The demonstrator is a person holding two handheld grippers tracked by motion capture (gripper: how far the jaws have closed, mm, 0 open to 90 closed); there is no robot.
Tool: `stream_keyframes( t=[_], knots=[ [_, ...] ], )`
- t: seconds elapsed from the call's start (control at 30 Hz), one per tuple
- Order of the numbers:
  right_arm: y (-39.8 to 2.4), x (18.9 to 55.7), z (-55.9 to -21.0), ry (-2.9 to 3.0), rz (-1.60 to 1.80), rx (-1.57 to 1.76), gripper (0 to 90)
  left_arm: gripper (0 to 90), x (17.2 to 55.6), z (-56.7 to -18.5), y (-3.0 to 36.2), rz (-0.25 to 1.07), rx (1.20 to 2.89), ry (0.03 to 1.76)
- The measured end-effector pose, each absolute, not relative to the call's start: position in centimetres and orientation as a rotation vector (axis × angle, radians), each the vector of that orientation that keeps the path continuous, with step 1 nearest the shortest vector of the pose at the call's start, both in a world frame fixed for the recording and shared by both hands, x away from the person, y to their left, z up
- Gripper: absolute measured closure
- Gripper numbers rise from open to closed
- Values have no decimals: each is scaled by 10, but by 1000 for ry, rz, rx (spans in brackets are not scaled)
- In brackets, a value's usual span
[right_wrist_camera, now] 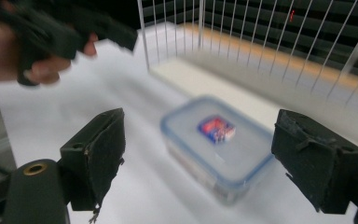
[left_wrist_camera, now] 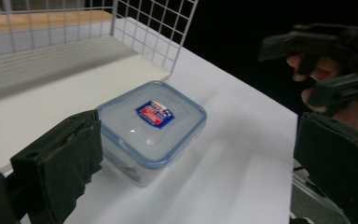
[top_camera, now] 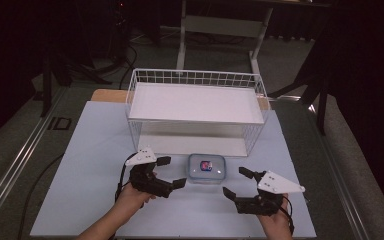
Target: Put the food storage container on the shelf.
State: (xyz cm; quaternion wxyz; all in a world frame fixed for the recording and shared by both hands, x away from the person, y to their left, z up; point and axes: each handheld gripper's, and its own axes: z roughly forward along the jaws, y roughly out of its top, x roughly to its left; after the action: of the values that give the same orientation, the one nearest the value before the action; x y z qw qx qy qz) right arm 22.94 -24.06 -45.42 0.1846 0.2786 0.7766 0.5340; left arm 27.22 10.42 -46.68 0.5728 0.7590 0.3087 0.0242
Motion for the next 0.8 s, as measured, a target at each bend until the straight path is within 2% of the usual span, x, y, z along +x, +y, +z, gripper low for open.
stream_keyframes(
  t=[0.07,0.37,0.4,0.53,0.8],
  knots=[
    [-240,235,-455,2210,1514,780,177,23,276,-466,104,8,1779,708],
    [-235,255,-448,2234,1445,845,156,25,291,-467,97,18,1812,765],
    [-235,255,-448,2234,1445,845,156,25,301,-468,93,-39,1818,798],
    [-231,279,-448,2284,1437,932,109,25,312,-470,86,-54,1828,838],
    [-227,305,-464,2338,1458,1199,106,29,329,-481,77,-74,1845,924]
  ],
)
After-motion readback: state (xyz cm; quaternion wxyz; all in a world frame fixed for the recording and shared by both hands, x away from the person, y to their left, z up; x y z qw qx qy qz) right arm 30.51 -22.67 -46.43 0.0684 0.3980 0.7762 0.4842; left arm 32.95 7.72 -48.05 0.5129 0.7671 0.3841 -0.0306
